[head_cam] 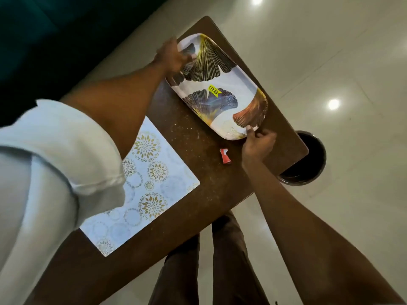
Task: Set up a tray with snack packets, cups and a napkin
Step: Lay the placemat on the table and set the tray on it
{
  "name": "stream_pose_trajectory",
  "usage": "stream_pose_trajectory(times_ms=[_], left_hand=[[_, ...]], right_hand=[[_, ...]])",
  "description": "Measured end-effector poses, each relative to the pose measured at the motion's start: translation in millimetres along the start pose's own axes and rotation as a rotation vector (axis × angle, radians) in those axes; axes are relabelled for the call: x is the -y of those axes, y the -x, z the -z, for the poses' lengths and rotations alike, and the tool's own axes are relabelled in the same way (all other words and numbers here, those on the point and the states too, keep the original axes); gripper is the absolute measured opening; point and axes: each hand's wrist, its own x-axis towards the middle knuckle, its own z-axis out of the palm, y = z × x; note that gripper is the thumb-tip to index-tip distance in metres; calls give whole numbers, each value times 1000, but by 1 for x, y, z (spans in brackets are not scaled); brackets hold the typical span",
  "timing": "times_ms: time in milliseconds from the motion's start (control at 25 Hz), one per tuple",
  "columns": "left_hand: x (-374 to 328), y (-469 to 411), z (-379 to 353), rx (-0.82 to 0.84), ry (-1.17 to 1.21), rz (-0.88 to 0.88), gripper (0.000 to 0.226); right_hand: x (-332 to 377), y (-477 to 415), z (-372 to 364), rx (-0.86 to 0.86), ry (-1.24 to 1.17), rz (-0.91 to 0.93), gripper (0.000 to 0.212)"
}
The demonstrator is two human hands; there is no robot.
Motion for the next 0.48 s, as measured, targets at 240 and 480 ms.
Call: stream_pose_trajectory(times_ms=[240,480], left_hand=[[-5,-20,-4,-180,-31,-11,32],[13,-12,7,-114,103,85,28]], right_hand=[[1,-18,-12,45,-195,-106,46],[-2,-30,-1,37,-173,-102,45]])
